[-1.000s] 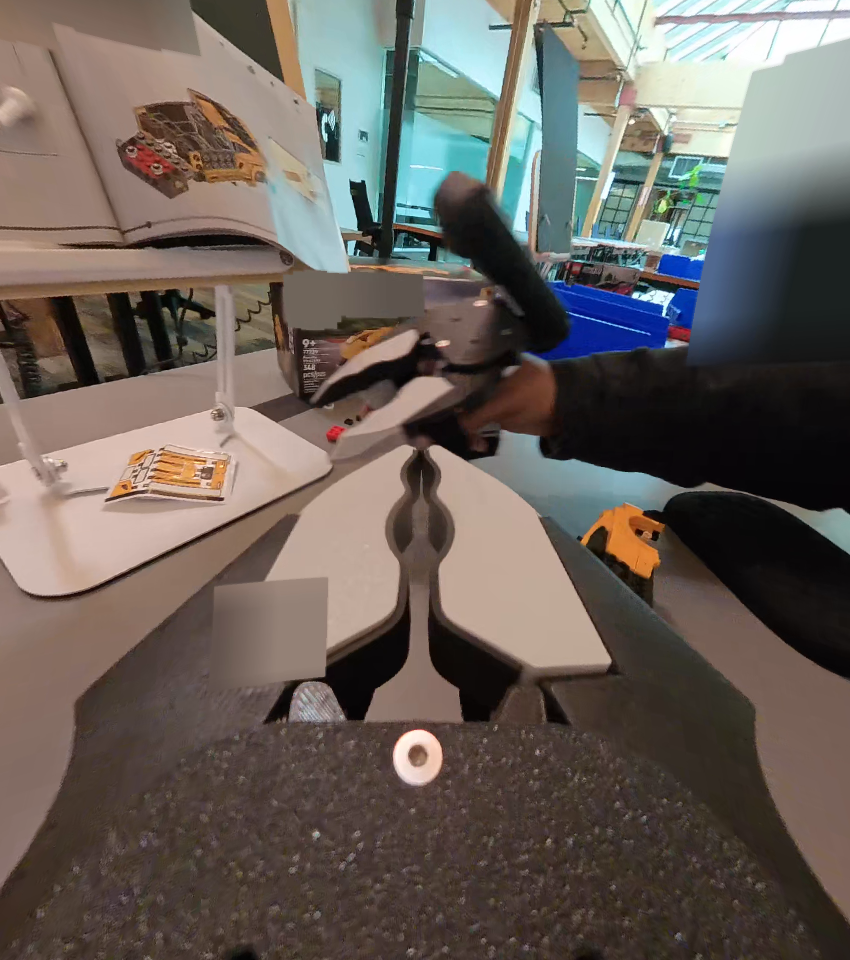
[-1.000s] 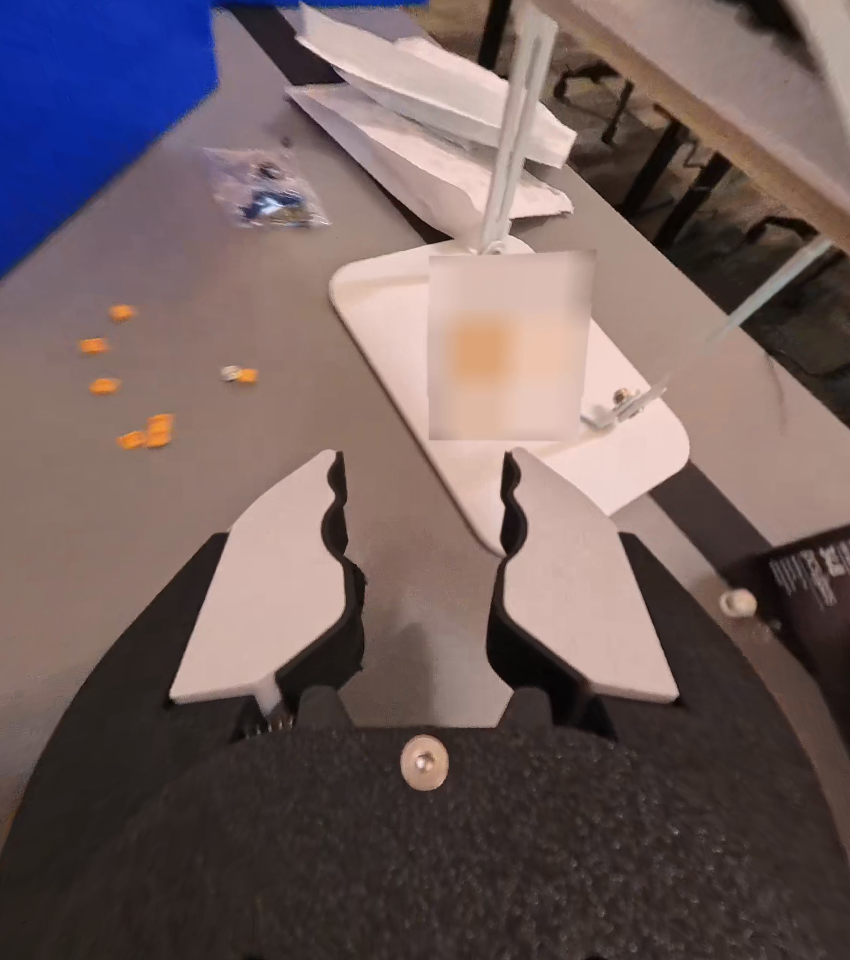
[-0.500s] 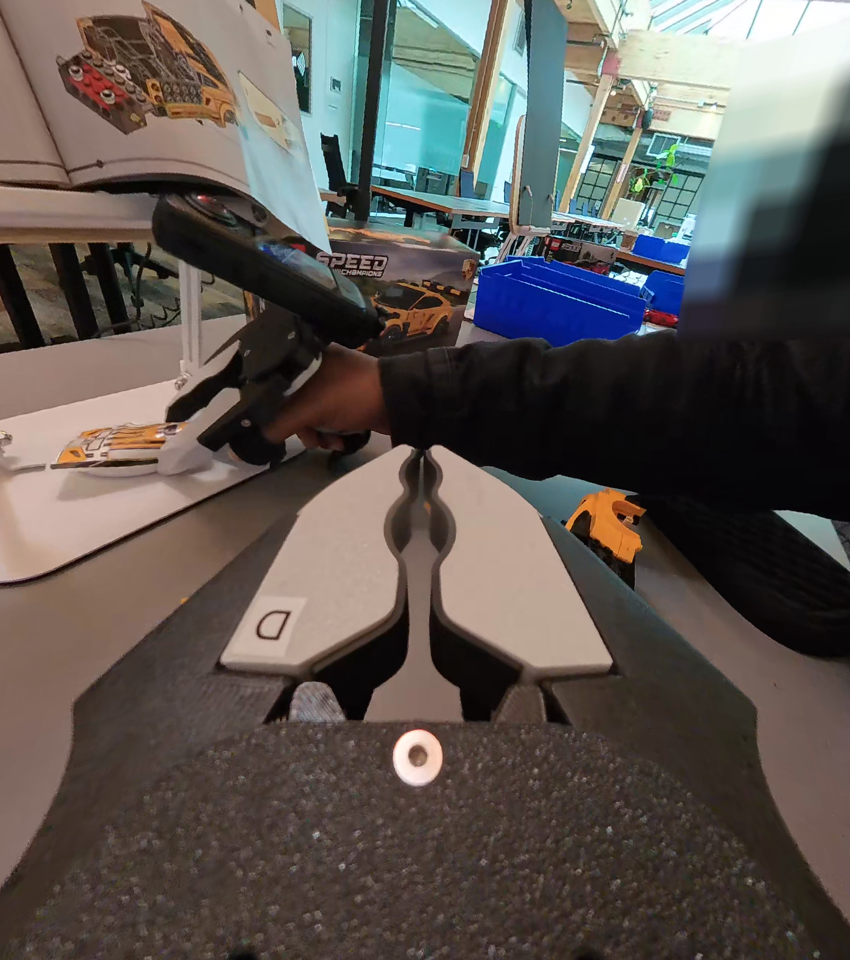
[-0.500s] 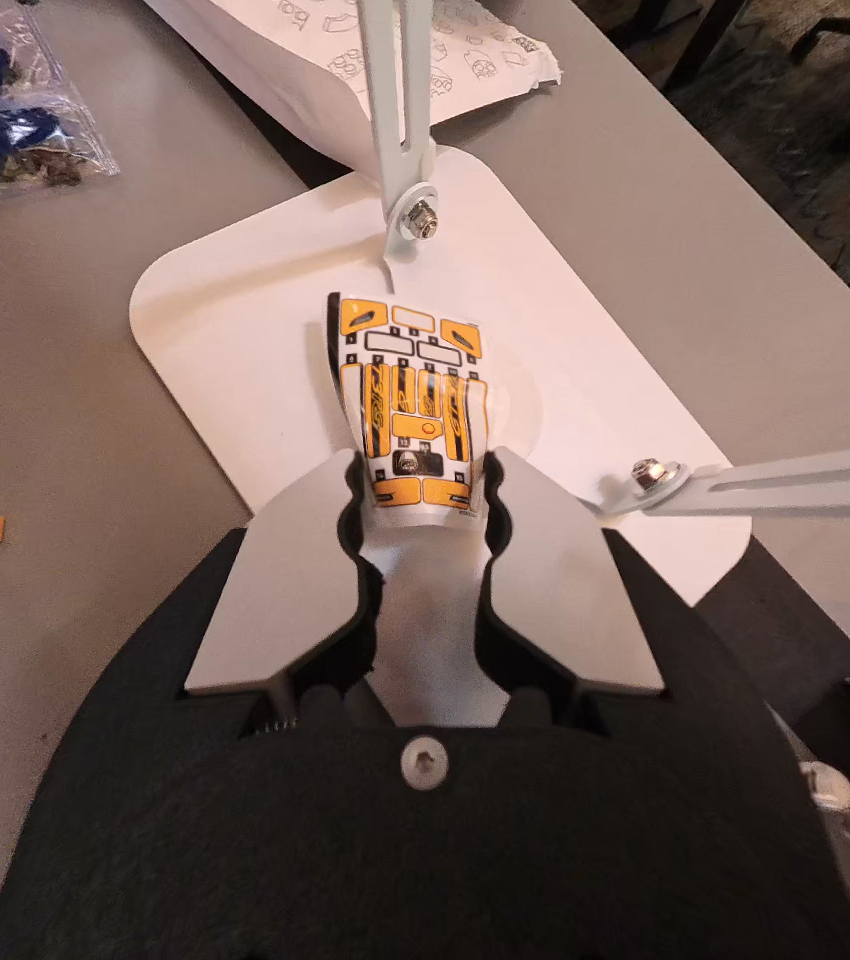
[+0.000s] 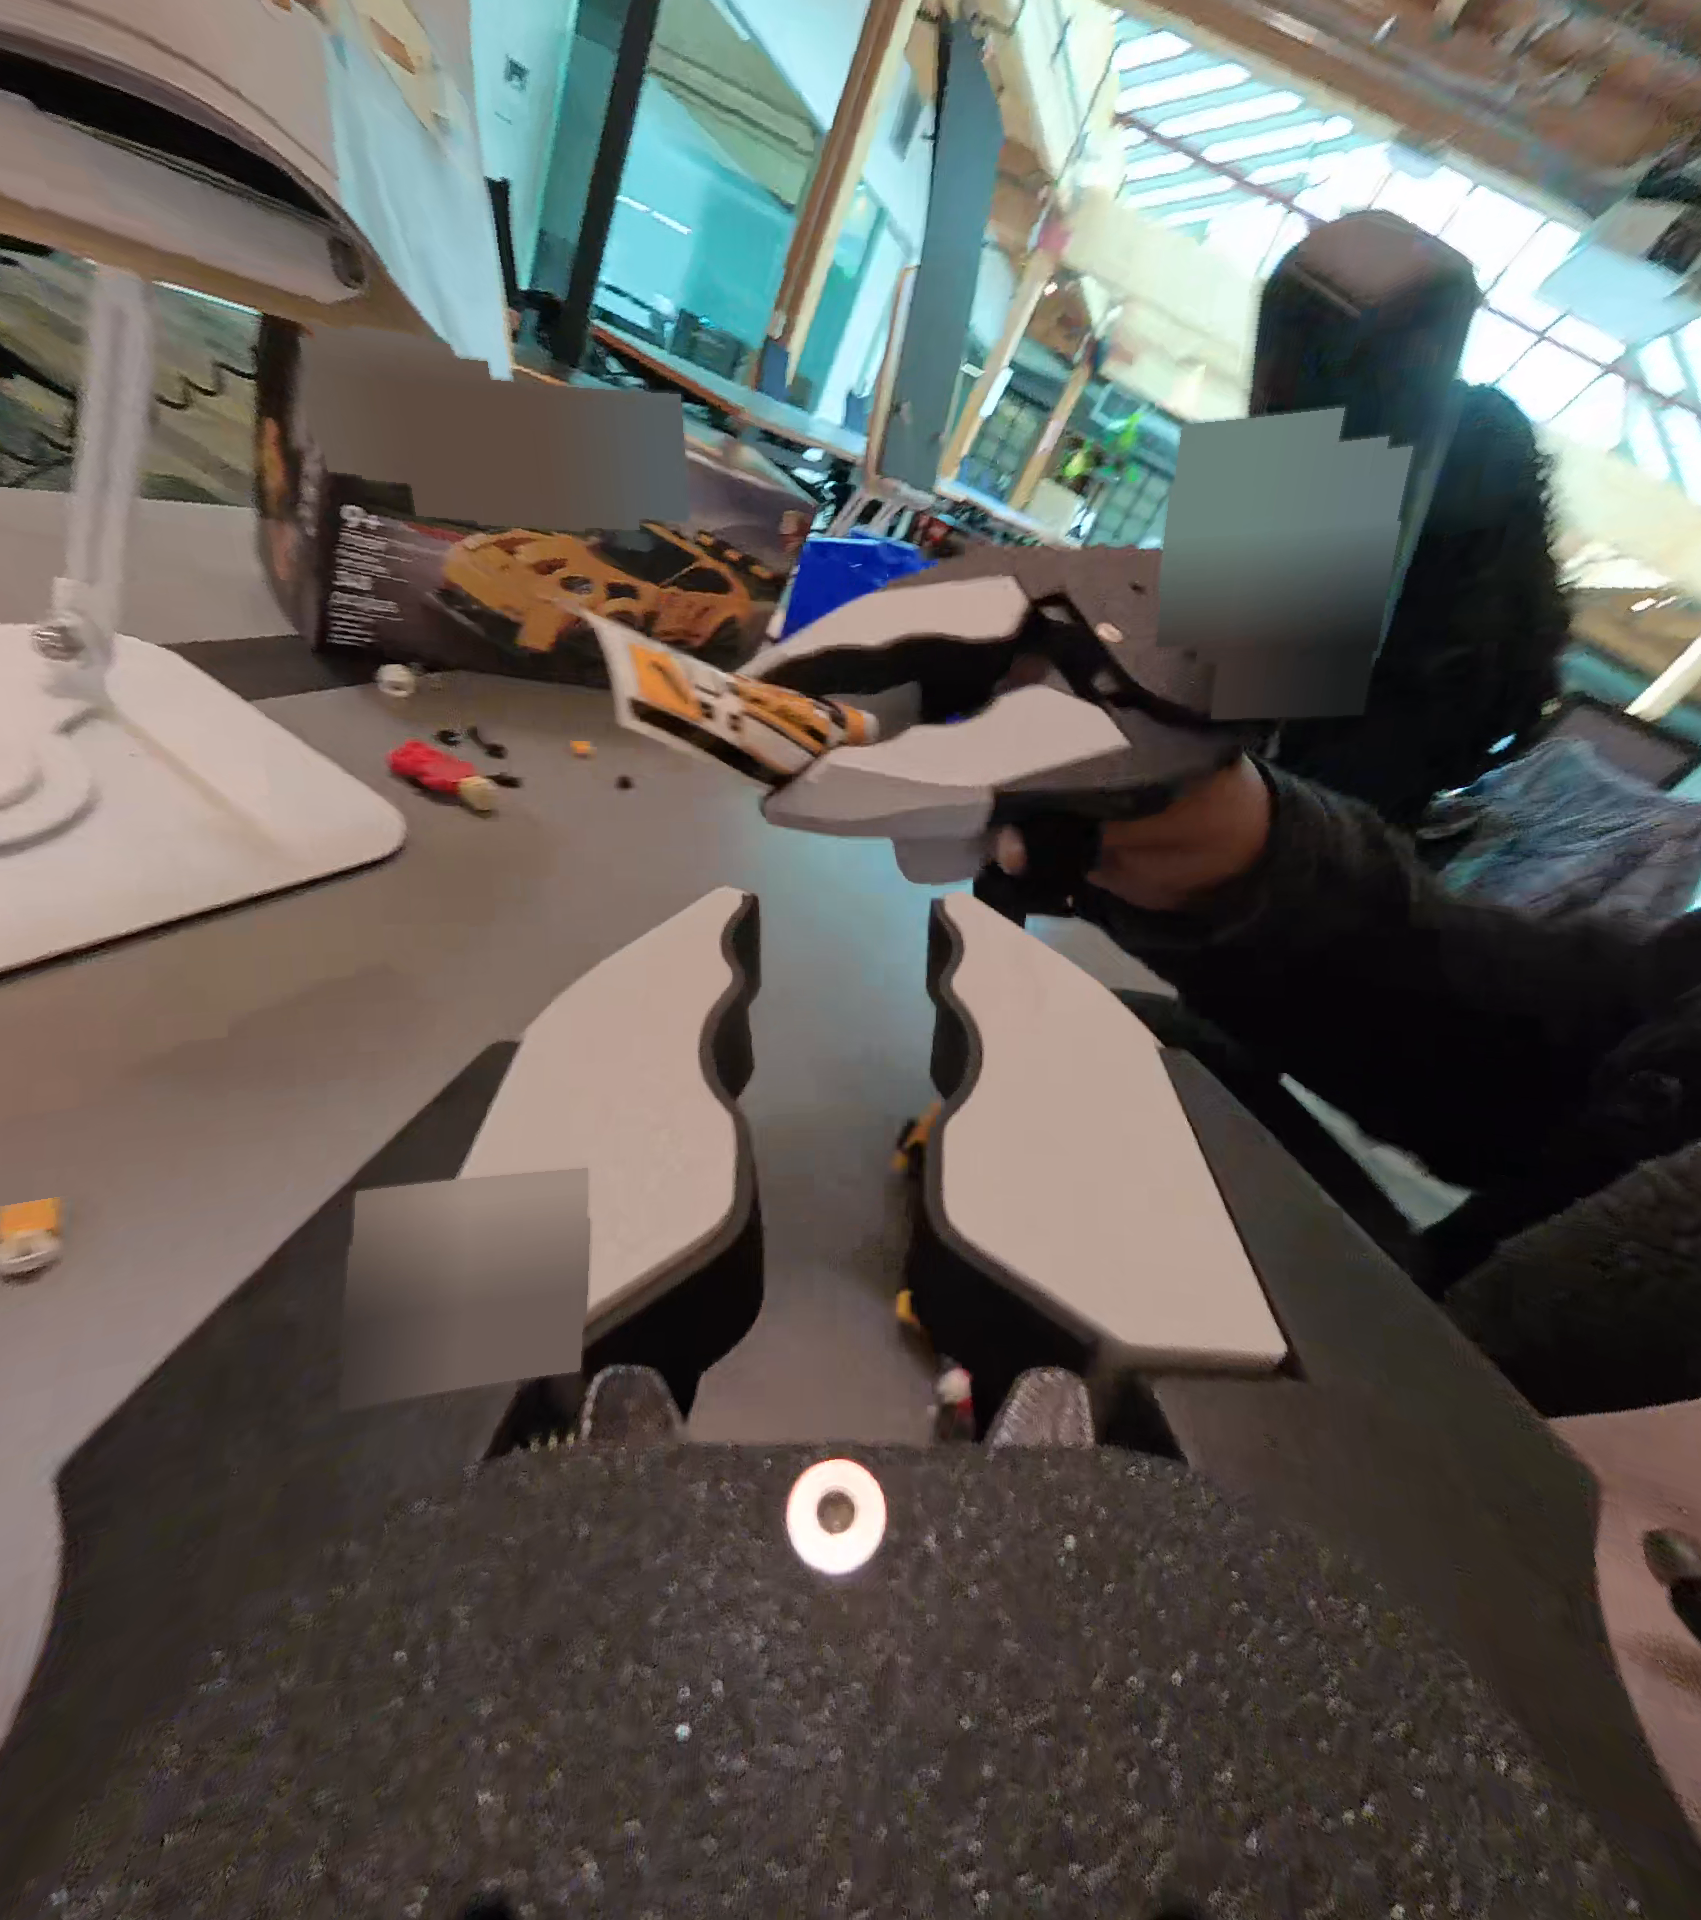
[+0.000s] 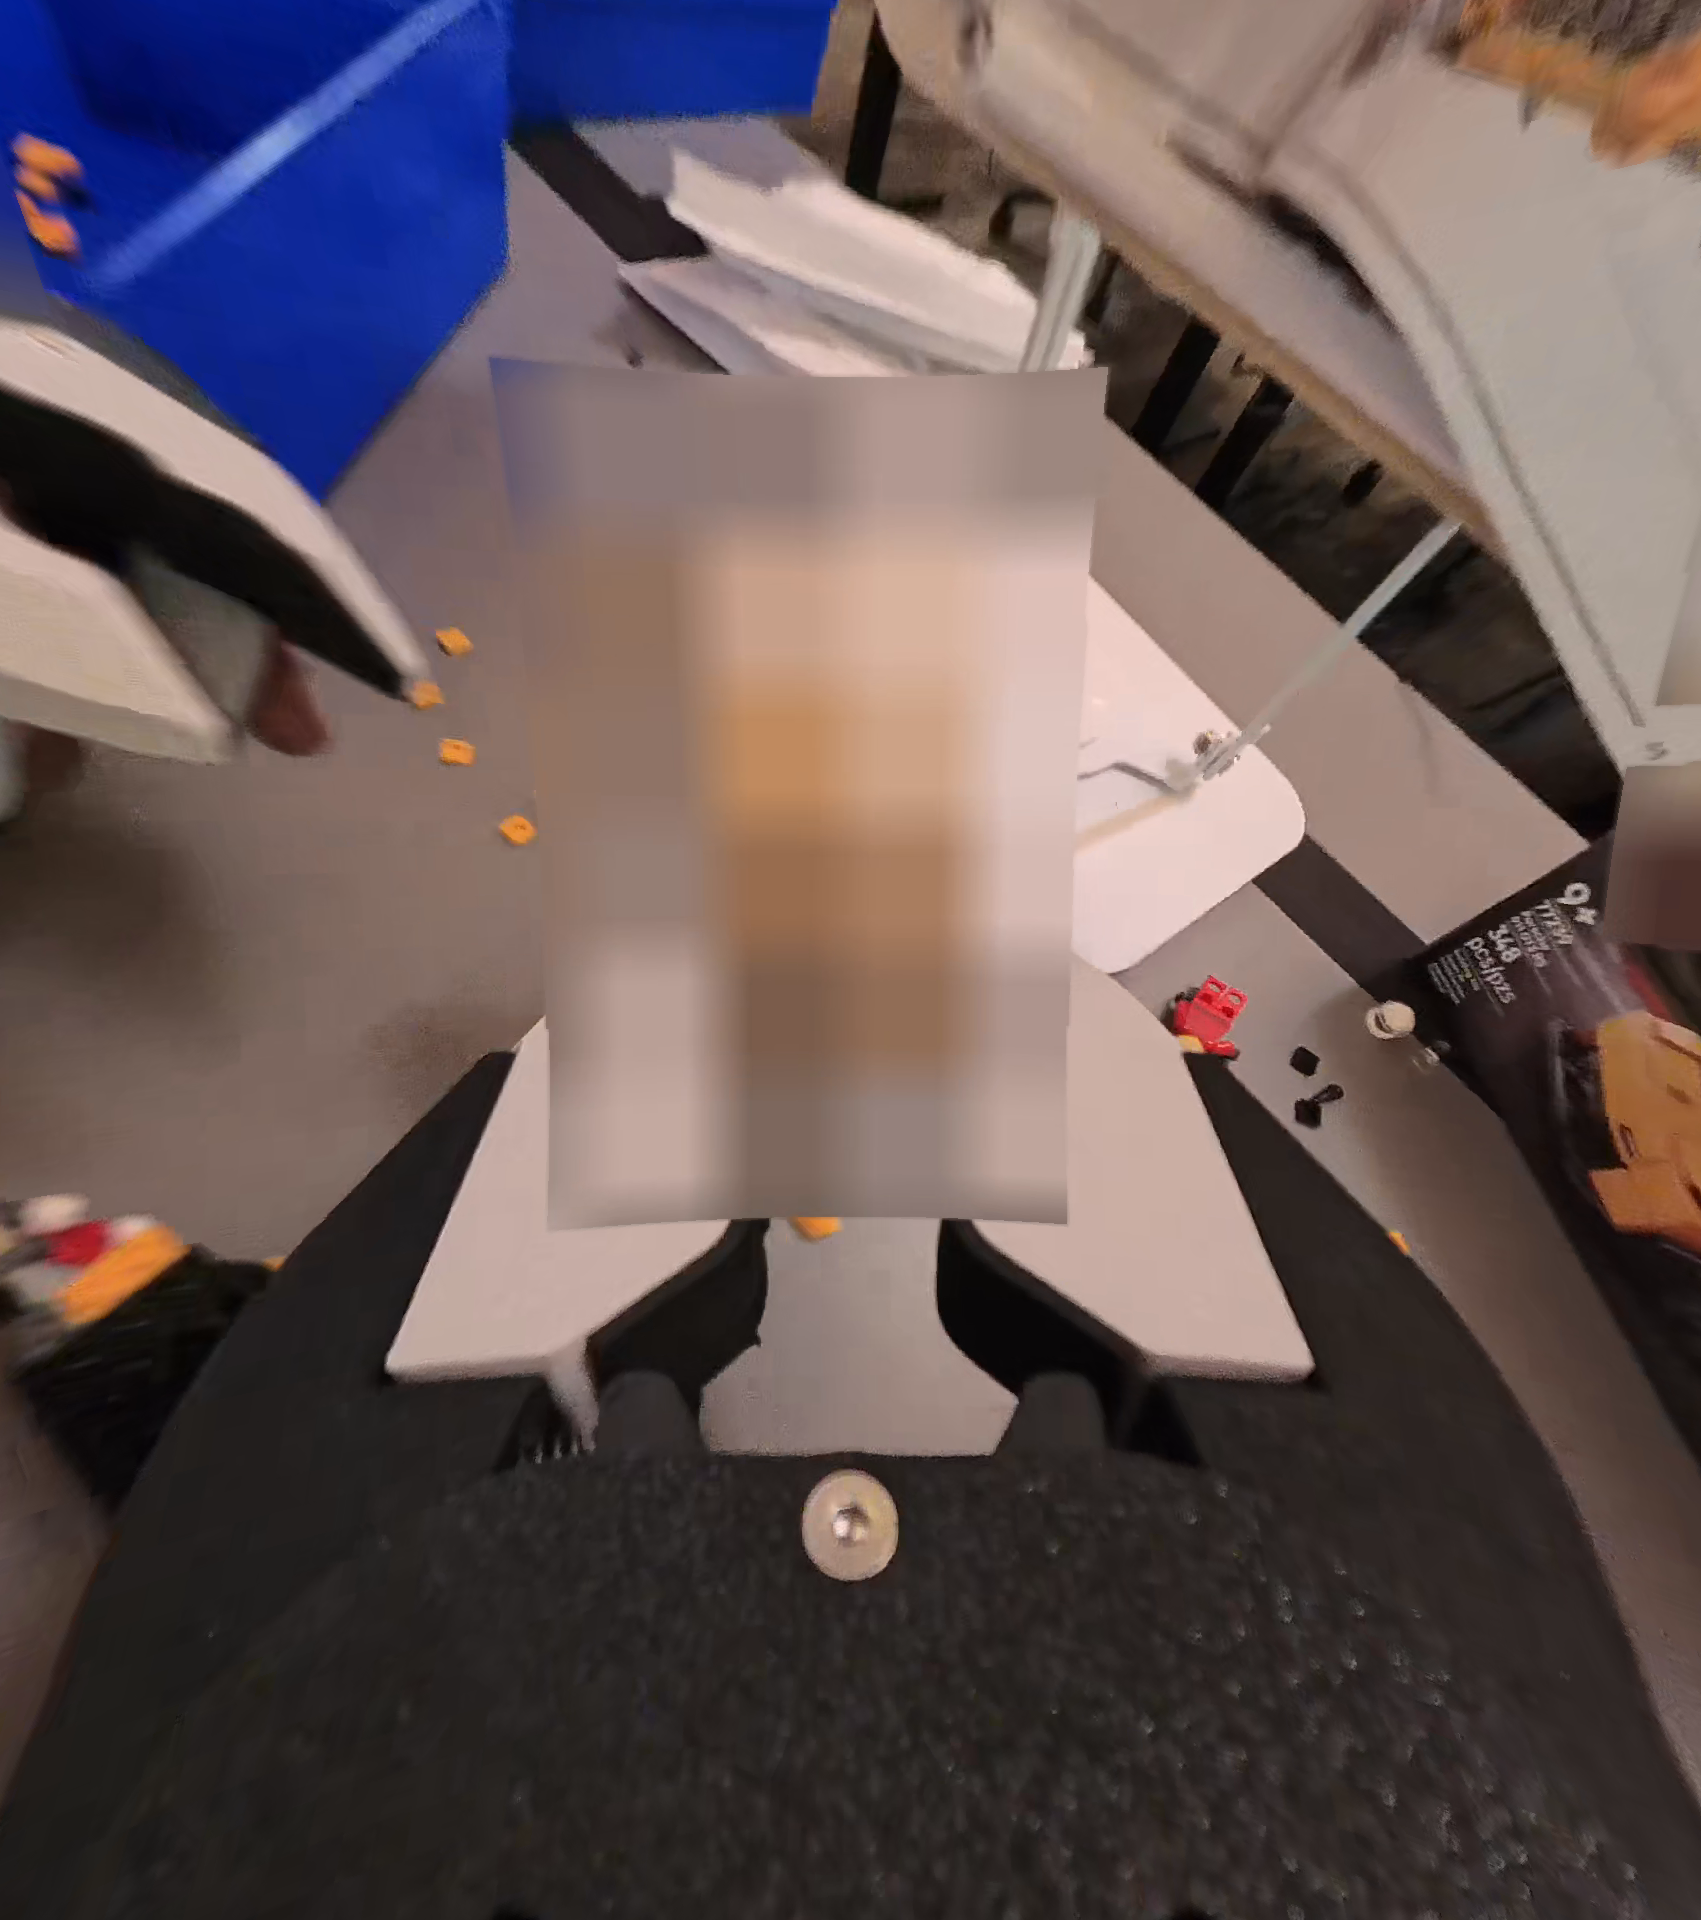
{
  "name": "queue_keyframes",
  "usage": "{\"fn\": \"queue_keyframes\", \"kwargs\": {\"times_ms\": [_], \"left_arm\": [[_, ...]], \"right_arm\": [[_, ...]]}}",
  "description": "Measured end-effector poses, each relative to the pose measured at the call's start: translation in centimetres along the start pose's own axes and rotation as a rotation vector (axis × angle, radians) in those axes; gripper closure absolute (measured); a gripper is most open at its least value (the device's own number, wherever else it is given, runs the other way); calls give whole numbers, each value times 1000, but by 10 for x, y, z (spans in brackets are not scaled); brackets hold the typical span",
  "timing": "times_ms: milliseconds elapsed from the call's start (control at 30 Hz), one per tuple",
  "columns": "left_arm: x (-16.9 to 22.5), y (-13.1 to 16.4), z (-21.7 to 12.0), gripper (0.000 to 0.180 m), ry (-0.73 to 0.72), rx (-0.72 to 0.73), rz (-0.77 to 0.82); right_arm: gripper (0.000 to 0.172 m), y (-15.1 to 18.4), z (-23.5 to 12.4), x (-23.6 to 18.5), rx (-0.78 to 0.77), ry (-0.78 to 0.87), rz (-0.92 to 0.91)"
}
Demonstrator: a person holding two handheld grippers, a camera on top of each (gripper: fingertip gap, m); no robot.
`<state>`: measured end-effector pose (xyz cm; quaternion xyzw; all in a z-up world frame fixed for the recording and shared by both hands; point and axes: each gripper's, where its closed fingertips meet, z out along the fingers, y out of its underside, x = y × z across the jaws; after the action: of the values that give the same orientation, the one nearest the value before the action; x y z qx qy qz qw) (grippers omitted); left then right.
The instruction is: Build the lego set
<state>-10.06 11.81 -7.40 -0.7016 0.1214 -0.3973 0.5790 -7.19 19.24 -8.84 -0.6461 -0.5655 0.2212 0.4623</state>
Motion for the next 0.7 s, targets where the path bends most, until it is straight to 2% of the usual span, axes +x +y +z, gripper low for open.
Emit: {"fn": "queue_keyframes", "kwargs": {"times_ms": [133, 233, 533, 633, 700], "left_arm": [[27, -7, 6, 139, 141, 50, -138], [39, -17, 3, 140, 218, 114, -265], [20, -14, -3, 145, 175, 142, -411], [17, -14, -4, 158, 167, 146, -404], [15, -13, -5, 160, 174, 140, -414]], "right_arm": [[135, -14, -20, -36, 82, 58, -29], [135, -18, -21, -52, 118, 97, -79], [135, -24, -22, -75, 171, 140, -165], [136, -25, -23, -79, 183, 127, -173], [136, -25, -22, -81, 184, 121, -183]]}}
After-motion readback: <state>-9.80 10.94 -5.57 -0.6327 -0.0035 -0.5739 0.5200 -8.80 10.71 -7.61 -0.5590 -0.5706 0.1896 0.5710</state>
